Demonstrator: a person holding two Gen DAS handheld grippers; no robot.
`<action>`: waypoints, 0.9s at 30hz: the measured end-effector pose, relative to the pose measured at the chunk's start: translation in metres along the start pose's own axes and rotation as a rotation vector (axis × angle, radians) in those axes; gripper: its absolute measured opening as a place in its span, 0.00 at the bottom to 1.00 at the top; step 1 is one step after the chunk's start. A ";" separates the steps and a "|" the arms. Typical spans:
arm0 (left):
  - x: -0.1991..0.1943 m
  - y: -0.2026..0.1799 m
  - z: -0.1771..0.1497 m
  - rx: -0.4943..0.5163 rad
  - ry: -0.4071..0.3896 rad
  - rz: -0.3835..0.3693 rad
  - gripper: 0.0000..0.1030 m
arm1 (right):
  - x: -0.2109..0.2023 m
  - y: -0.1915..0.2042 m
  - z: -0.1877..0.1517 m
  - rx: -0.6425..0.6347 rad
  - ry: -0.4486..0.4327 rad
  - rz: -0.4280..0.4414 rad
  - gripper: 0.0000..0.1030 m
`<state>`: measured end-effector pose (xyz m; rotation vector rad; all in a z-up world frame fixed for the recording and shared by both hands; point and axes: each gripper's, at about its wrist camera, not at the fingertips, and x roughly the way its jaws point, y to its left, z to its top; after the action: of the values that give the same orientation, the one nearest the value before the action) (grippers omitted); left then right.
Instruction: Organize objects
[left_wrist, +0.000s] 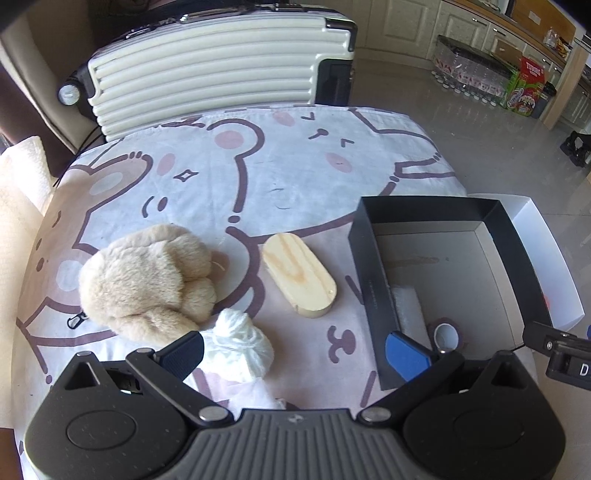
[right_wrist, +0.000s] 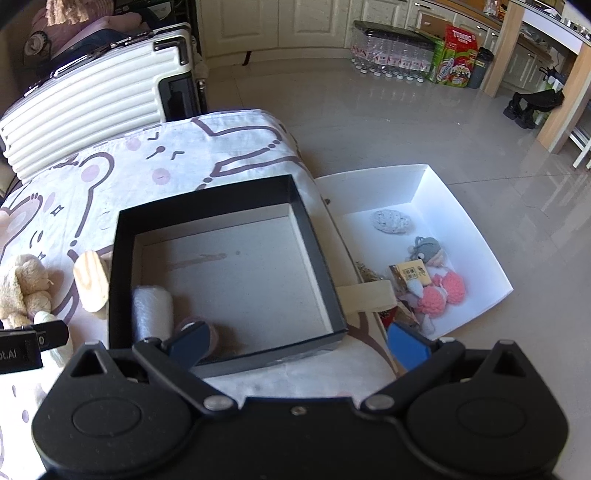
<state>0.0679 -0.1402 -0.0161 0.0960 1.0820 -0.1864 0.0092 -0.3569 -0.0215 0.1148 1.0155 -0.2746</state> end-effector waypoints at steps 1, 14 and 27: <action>-0.001 0.004 0.000 -0.005 -0.002 0.004 1.00 | 0.000 0.004 0.001 -0.007 -0.001 0.006 1.00; -0.014 0.066 -0.007 -0.084 -0.014 0.073 1.00 | -0.007 0.061 0.004 -0.083 -0.019 0.070 1.00; -0.030 0.125 -0.018 -0.169 -0.026 0.127 1.00 | -0.012 0.113 0.002 -0.147 -0.027 0.127 1.00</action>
<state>0.0632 -0.0119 0.0000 0.0108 1.0581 0.0183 0.0360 -0.2470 -0.0138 0.0423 0.9940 -0.0851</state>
